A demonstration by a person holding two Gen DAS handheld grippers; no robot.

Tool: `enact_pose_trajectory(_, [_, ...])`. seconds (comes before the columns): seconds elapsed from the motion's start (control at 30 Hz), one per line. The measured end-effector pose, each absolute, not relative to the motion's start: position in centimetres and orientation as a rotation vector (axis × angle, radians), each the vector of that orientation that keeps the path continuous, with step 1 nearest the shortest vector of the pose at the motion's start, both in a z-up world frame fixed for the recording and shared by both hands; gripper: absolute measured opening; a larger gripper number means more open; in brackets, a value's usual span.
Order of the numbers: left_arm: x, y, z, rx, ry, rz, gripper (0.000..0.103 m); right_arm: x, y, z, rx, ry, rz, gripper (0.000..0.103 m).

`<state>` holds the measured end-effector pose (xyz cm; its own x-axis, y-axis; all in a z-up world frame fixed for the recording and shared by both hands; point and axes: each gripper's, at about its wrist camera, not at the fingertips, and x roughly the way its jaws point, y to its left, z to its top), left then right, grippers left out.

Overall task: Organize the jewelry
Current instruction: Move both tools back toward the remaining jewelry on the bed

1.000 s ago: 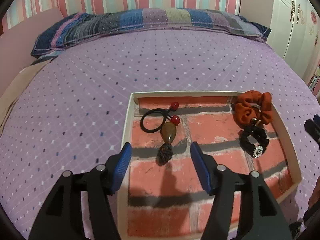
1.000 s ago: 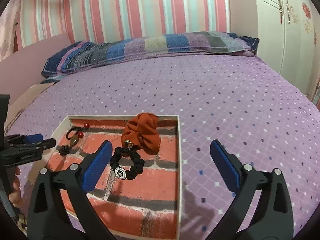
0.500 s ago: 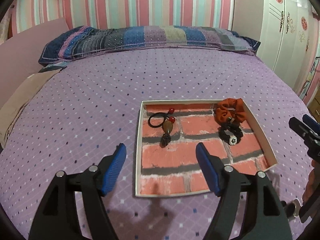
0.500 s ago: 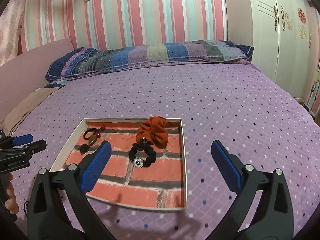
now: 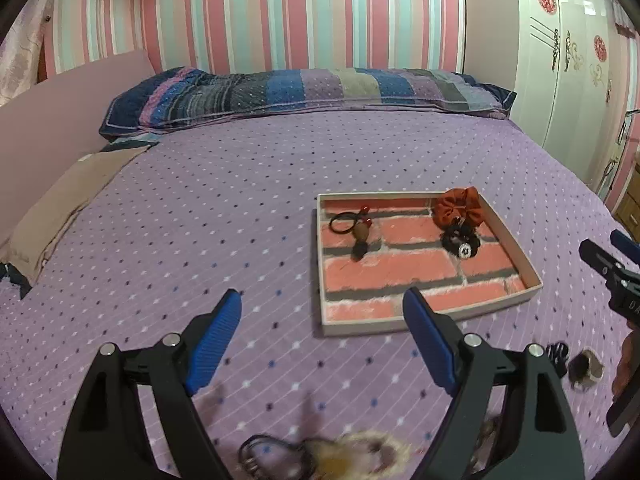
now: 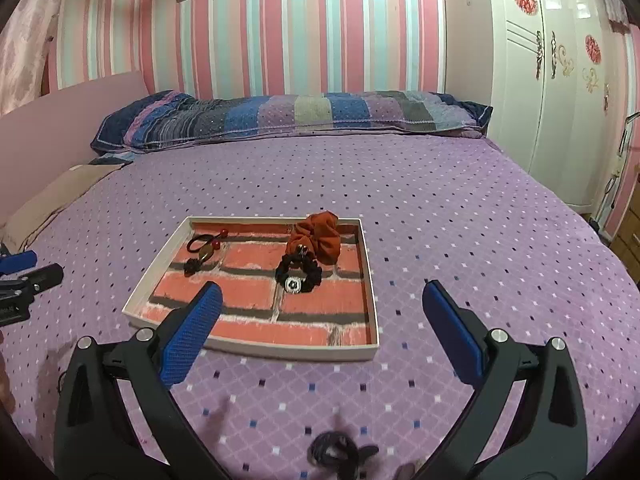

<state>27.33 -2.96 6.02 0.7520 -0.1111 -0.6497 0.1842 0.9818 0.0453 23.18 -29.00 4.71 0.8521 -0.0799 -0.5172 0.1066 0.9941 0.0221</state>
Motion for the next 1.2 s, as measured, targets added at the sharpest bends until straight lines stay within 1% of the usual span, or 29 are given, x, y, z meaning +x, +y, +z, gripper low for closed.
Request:
enact_pose_trajectory(0.2, [24.8, -0.2, 5.9, 0.084, 0.701, -0.147, 0.082, 20.3, -28.4, 4.6, 0.072, 0.541, -0.105, 0.098])
enact_pose_trajectory(0.47, [21.8, 2.9, 3.7, 0.041, 0.721, -0.133, 0.082, 16.6, -27.2, 3.1, 0.032, 0.540, -0.136, 0.098])
enact_pose_trajectory(0.73, [20.2, 5.2, 1.0, 0.011, 0.755, -0.127, 0.082, 13.8, -26.4, 0.2, 0.036, 0.561, -0.147, 0.098])
enact_pose_trajectory(1.0, [19.6, 7.6, -1.6, -0.032, 0.794, -0.106, 0.081, 12.7, -25.5, -2.8, 0.031, 0.610, -0.153, 0.098])
enact_pose_trajectory(1.2, [19.6, 7.9, -3.9, -0.030, 0.827, -0.100, 0.081, 12.4, -24.7, -5.2, 0.025, 0.654, -0.152, 0.098])
